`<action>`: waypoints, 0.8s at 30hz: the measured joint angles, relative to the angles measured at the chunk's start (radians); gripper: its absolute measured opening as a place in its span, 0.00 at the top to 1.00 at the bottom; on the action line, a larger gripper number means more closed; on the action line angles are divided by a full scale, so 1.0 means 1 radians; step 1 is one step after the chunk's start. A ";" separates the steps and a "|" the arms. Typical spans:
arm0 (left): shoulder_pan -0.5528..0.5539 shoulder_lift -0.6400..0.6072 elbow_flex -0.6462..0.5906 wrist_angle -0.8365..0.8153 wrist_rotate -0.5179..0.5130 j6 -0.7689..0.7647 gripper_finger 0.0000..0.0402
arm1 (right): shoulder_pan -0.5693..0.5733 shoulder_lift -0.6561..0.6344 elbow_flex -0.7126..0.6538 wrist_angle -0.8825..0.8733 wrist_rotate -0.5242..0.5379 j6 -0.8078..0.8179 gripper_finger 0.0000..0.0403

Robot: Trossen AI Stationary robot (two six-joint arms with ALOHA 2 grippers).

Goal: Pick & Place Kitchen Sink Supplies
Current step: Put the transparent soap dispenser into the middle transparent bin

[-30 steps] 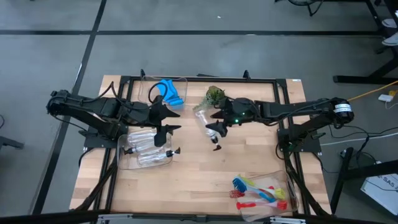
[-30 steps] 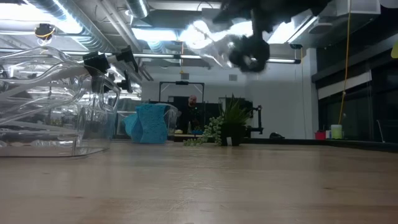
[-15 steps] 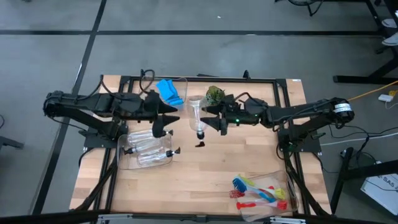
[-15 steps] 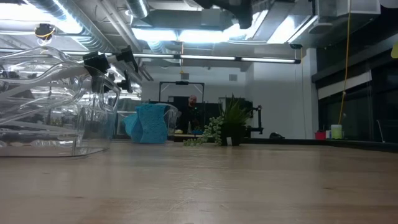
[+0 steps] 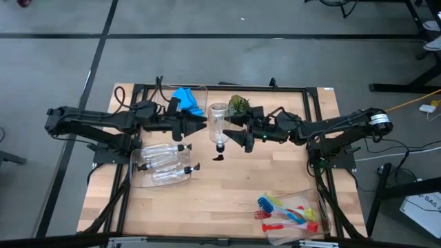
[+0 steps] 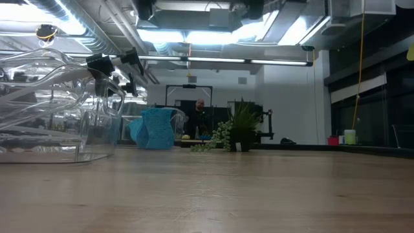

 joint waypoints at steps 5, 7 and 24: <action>0.011 0.029 -0.018 0.090 0.013 0.045 0.22 | 0.004 0.000 0.000 0.001 0.032 0.018 0.15; 0.011 0.049 -0.018 0.126 0.014 0.084 0.20 | 0.004 0.000 0.000 0.001 0.032 0.019 0.15; 0.011 0.206 -0.018 0.313 0.067 0.120 0.13 | 0.004 -0.003 0.001 0.003 0.052 0.043 0.15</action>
